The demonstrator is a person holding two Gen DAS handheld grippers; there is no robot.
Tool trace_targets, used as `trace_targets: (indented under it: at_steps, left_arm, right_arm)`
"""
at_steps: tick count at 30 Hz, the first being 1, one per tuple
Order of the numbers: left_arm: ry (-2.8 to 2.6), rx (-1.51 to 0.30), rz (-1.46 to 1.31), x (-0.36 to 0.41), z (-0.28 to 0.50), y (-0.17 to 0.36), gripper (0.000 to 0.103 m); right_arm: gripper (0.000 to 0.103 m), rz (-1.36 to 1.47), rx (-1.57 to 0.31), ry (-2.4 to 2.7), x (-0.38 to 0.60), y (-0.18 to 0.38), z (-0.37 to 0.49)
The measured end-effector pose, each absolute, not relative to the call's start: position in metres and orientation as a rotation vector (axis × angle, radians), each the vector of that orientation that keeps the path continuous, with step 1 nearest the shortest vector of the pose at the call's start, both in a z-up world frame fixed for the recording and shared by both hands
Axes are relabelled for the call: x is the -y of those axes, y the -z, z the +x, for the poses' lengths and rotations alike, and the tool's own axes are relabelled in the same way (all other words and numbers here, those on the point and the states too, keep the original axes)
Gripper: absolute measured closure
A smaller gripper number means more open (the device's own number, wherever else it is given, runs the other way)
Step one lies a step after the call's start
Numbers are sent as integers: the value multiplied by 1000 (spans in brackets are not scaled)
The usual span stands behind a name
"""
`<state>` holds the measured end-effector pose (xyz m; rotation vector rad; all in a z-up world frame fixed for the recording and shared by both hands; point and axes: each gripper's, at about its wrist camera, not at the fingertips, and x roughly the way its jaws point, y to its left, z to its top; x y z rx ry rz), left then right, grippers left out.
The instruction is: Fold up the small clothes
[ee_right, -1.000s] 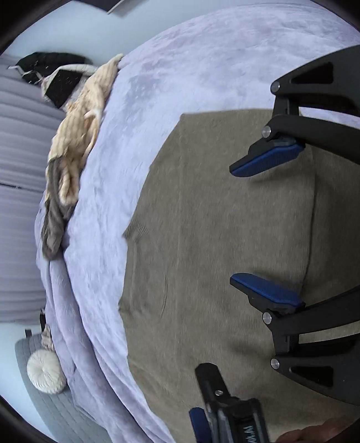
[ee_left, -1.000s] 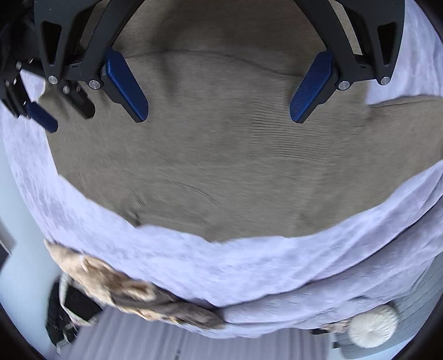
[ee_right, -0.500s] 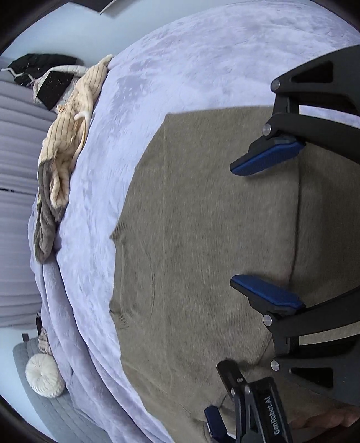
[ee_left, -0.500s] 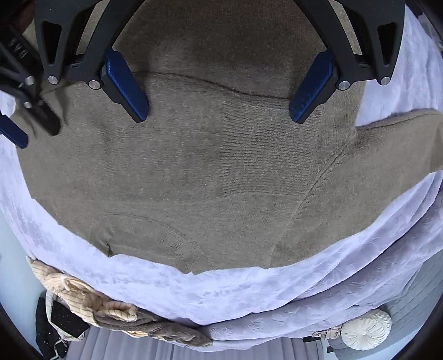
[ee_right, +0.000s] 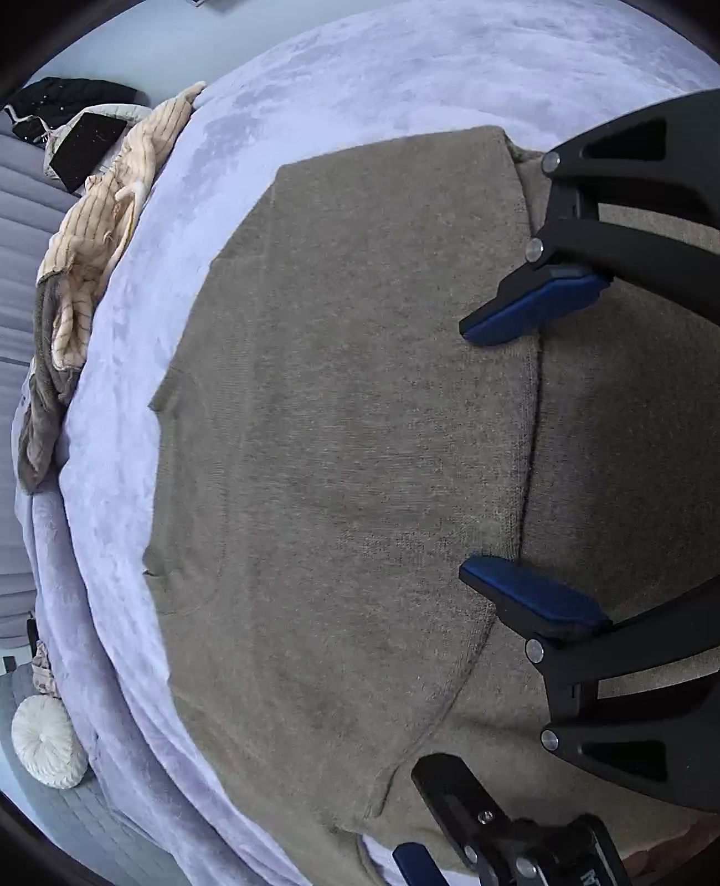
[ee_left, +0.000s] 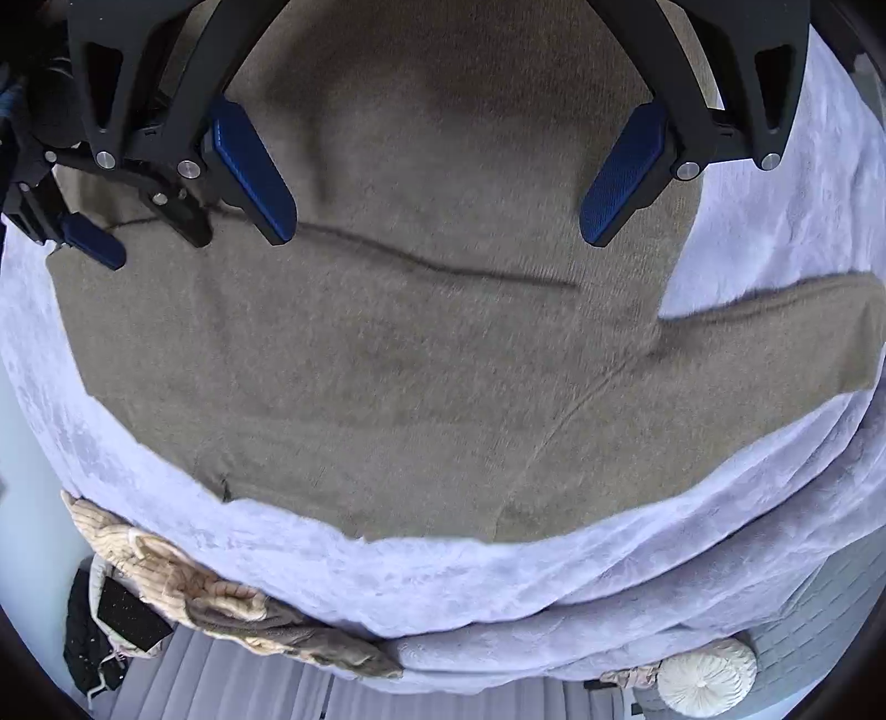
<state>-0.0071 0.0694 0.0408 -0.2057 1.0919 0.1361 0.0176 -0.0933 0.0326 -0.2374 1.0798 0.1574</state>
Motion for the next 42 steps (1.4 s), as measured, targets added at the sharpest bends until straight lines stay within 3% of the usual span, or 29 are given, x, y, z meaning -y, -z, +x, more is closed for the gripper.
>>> trace_targets:
  at_steps: [4,7,16,22,32,42]
  left_arm:
    - [-180,-1185,-179,-73,-23,-15,0]
    - [-137,-1156,-124,-67,-43,-16,0]
    - [-62,-1132,-157,-75,-89,-24,0]
    - [-315,-1000,-457,-204,-93,-50,0]
    - [-661,-832,-858,-408,-119,-6,0]
    - [-652,-736,-903,-462,-85,8,0]
  right_arm:
    - [21,-215,-1066,-164,98,-35,6]
    - [18,-220,-1117,-192,103,-31,-16]
    - [17,-218,-1027,-313,135,-30,-89]
    - [17,-167,-1031,-301,134,-49,-79]
    - [17,-296,-1058,-350,89,-44,-71]
    - [17,-337,-1102,-331,63,-39,-61]
